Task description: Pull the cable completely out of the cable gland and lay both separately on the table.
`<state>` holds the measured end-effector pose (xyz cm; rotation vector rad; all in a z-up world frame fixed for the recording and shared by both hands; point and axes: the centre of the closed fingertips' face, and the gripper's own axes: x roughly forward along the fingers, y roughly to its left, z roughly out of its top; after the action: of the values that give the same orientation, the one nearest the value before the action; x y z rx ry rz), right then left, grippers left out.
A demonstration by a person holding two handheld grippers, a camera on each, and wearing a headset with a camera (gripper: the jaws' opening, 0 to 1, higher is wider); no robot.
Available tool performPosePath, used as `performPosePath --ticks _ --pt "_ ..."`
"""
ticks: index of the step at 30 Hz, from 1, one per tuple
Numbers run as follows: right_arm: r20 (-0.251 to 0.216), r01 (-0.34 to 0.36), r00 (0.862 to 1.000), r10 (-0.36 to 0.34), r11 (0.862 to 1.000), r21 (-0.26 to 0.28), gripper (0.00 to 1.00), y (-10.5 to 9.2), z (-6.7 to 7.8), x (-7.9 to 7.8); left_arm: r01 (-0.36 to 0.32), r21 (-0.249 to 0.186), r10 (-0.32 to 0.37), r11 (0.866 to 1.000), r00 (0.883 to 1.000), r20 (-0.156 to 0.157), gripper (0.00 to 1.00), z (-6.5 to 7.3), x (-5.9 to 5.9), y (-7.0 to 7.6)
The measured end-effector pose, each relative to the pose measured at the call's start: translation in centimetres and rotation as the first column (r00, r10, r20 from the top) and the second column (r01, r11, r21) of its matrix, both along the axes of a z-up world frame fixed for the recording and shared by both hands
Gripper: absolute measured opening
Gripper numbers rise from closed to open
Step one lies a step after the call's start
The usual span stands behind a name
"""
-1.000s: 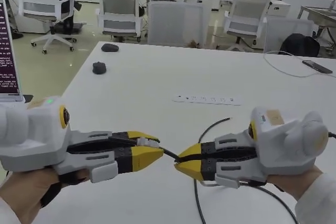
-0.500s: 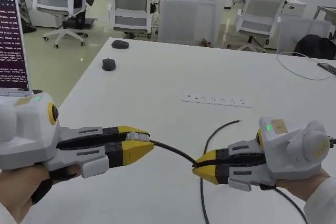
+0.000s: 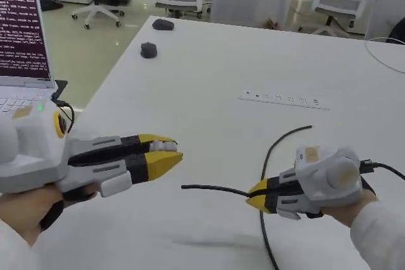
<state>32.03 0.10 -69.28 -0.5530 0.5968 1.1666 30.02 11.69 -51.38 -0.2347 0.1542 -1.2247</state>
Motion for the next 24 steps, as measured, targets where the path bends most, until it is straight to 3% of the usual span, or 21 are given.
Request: performPosePath --ticks 6,13,24 --pt "-0.069 0.023 0.997 -0.024 1.000 -0.018 0.03 -0.2 -3.7 0.7 -0.016 0.038 0.016 0.999 1.000 0.002 0.17 -1.8 0.7 -0.2" --pt "-0.119 0.049 0.991 -0.052 0.998 -0.029 0.05 -0.4 -6.6 0.8 0.004 0.064 -0.002 0.998 1.000 -0.029 0.17 -3.7 1.6 -1.2" --pt "-0.136 0.065 0.989 -0.061 0.998 0.021 0.06 -0.5 -7.0 0.9 0.027 0.098 -0.022 0.995 0.998 -0.055 0.17 -6.1 3.2 -2.0"
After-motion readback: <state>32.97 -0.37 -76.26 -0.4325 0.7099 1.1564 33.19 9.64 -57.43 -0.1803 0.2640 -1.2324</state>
